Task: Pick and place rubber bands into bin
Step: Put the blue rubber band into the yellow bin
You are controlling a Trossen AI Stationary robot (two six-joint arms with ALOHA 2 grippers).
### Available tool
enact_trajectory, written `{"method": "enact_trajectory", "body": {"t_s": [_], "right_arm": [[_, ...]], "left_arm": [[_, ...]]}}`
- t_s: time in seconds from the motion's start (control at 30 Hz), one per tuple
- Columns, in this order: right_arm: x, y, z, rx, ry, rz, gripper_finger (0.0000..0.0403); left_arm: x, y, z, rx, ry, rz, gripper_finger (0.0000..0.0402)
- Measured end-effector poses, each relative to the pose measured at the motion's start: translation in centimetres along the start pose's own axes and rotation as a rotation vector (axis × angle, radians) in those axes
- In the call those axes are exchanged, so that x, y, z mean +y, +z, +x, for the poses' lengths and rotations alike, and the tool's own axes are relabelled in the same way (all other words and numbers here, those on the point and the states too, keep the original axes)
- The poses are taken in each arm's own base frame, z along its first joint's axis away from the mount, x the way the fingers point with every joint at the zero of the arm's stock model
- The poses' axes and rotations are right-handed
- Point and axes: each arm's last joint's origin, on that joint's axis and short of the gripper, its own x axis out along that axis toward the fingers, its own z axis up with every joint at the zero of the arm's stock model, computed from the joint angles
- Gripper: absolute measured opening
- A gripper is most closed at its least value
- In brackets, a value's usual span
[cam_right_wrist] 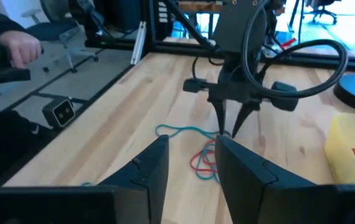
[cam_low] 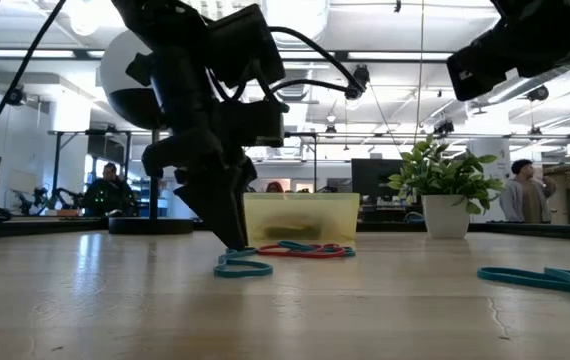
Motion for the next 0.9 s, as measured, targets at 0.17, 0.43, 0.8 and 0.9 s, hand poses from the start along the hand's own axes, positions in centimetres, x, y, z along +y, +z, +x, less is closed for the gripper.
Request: {"method": "enact_trajectory", "body": {"t_s": [0.17,0.43,0.8,0.9], "right_arm": [[-0.1,0.1,0.5,0.007,0.0,0.002,0.0118],[-0.3,-0.3,1.1,0.047,-0.001,0.012,0.0115],[-0.3,-0.2,1.3,0.061,0.0,0.016,0.0111],[-0.3,-0.2,1.3,0.061,0.001,0.016,0.0113]], "left_arm": [[0.5,0.1,0.0,0.012,-0.04,-0.071,0.0075],[0.8,-0.2,0.0,0.051,-0.144,-0.126,0.0075],[-0.6,-0.4,-0.1,0.057,-0.214,-0.022,0.0075],[-1.0,-0.4,-0.1,0.055,-0.219,0.015,0.0075]]}}
